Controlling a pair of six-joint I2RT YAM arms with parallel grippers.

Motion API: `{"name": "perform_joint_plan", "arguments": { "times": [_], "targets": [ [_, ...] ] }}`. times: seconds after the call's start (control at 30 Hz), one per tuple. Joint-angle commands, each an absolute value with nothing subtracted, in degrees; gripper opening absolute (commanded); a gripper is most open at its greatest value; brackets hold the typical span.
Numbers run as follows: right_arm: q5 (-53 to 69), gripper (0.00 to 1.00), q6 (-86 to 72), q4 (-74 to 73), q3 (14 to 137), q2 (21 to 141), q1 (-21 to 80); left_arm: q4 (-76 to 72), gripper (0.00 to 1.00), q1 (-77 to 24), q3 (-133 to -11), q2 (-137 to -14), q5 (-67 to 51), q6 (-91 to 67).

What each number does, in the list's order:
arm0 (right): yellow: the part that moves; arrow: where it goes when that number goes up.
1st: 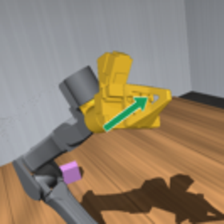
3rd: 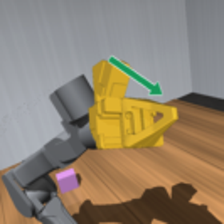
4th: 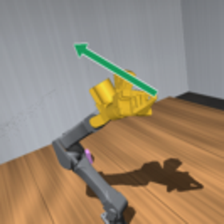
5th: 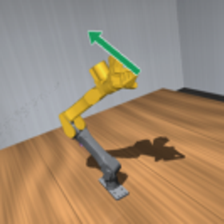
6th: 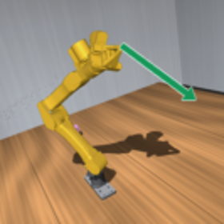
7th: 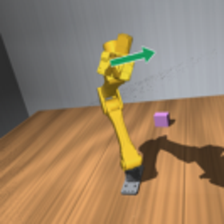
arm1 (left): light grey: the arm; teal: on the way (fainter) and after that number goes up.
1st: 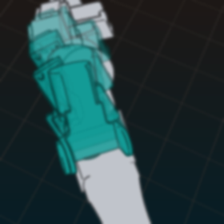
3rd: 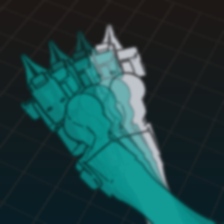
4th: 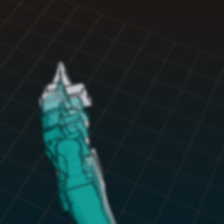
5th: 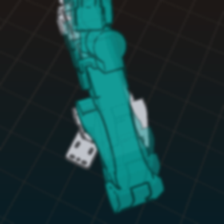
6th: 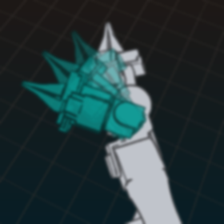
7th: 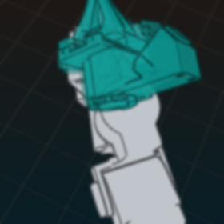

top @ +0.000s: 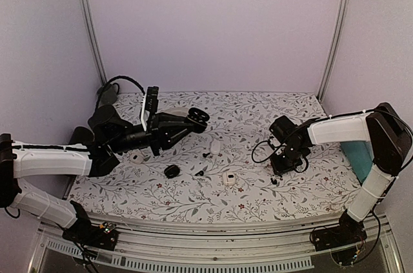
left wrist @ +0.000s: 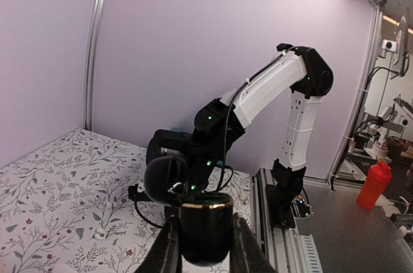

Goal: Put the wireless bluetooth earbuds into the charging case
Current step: Pick up the right earbud from the center of the board.

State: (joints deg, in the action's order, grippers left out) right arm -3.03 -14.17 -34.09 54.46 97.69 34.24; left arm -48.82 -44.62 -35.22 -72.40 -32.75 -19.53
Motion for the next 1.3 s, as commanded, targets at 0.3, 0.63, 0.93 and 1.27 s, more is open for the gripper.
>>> {"name": "perform_joint_plan", "arguments": {
  "times": [0.3,0.63,0.93,1.27],
  "targets": [
    [1.7,0.14,-16.2,-32.4,54.8,98.1,34.8,-50.5,0.00,-44.2,-35.7,-73.0,-32.6,-19.8],
    [3.7,0.13,-17.4,-24.1,56.5,94.6,34.8,-53.4,0.00,-41.9,-34.3,-74.5,-34.1,-23.1],
    [9.4,0.14,-16.5,-17.7,60.3,89.1,34.9,-57.5,0.00,-39.3,-34.4,-79.0,-36.9,-28.0],
    [18.5,0.16,-18.0,-12.1,64.6,82.7,36.5,-65.6,0.00,-37.6,-34.8,-84.6,-38.6,-33.8]
  ]
}}
